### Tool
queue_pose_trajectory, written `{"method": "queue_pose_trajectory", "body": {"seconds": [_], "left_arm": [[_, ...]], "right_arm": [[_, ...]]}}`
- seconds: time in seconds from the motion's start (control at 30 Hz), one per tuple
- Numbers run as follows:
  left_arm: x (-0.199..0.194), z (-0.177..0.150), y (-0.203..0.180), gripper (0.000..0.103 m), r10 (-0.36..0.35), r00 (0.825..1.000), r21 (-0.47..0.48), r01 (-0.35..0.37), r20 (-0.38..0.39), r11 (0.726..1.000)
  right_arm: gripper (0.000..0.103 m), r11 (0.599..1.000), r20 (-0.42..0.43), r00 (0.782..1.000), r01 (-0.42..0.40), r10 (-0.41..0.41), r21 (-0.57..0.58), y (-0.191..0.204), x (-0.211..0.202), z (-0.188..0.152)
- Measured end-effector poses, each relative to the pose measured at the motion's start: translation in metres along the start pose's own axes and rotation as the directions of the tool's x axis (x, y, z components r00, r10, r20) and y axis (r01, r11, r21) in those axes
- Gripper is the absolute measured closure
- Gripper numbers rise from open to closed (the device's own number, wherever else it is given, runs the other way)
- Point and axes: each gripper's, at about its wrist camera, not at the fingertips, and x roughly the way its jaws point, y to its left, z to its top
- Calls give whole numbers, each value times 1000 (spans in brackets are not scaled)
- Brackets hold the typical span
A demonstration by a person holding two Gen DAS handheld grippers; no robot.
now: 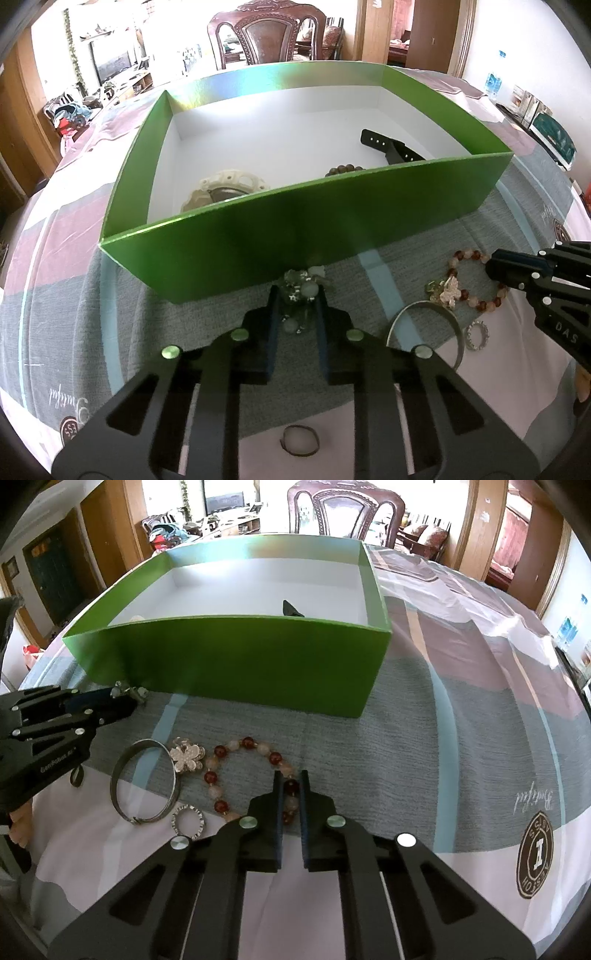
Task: Organize jewelry
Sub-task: 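Carry both held items over the green box and open both grippers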
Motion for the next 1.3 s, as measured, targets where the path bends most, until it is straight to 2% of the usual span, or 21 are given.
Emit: {"method": "queue_pose_trajectory", "body": {"seconds": [0.1, 0.3, 0.57, 0.77, 0.83, 0.9, 0.97, 1.13, 1.17, 1.2, 1.27, 1.3], "left_arm": [[-5, 1, 3, 91, -14, 1000, -8, 14, 15, 1000], [-25, 5, 8, 91, -47, 997, -40, 50, 54, 998], [-89, 17, -1, 91, -77, 981, -10, 80, 178, 997], [-121, 46, -4, 91, -28, 967, 14, 25, 253, 1000], [-120, 62, 1, 91, -9, 963, -5, 11, 269, 1000], [-110, 74, 7, 91, -7, 967, -22, 14, 255, 1000], [-91, 85, 9, 91, -1, 973, -28, 8, 230, 1000], [-49, 96, 11, 91, -3, 987, -44, 10, 159, 999], [-41, 98, 12, 86, -13, 988, -47, 20, 153, 999], [-37, 99, 14, 73, -15, 989, -54, 23, 150, 998], [-33, 99, 17, 60, -10, 991, -74, 20, 137, 997], [-35, 96, 18, 59, -16, 991, -80, 27, 135, 996]], "right_arm": [[95, 1000, 8, 1000, -6, 6, 13, -3, -3, 0], [95, 999, 67, 998, -26, 23, 39, -11, -22, 6], [95, 995, 168, 984, -70, 58, 69, -14, -70, 22], [95, 998, 242, 969, -60, 55, 13, -8, -101, 59], [95, 999, 282, 959, -38, 38, -4, -3, -103, 75], [95, 999, 283, 958, -35, 35, -4, 0, -95, 90], [95, 998, 249, 966, -70, 66, 8, 2, -76, 103], [95, 997, 189, 979, -79, 76, 9, 13, -36, 113], [95, 996, 190, 978, -85, 82, 11, 15, -31, 115], [93, 995, 193, 977, -94, 89, 15, 15, -29, 116], [76, 994, 190, 977, -107, 99, 29, 12, -31, 113], [64, 993, 184, 977, -117, 110, 30, 10, -34, 110]]}}
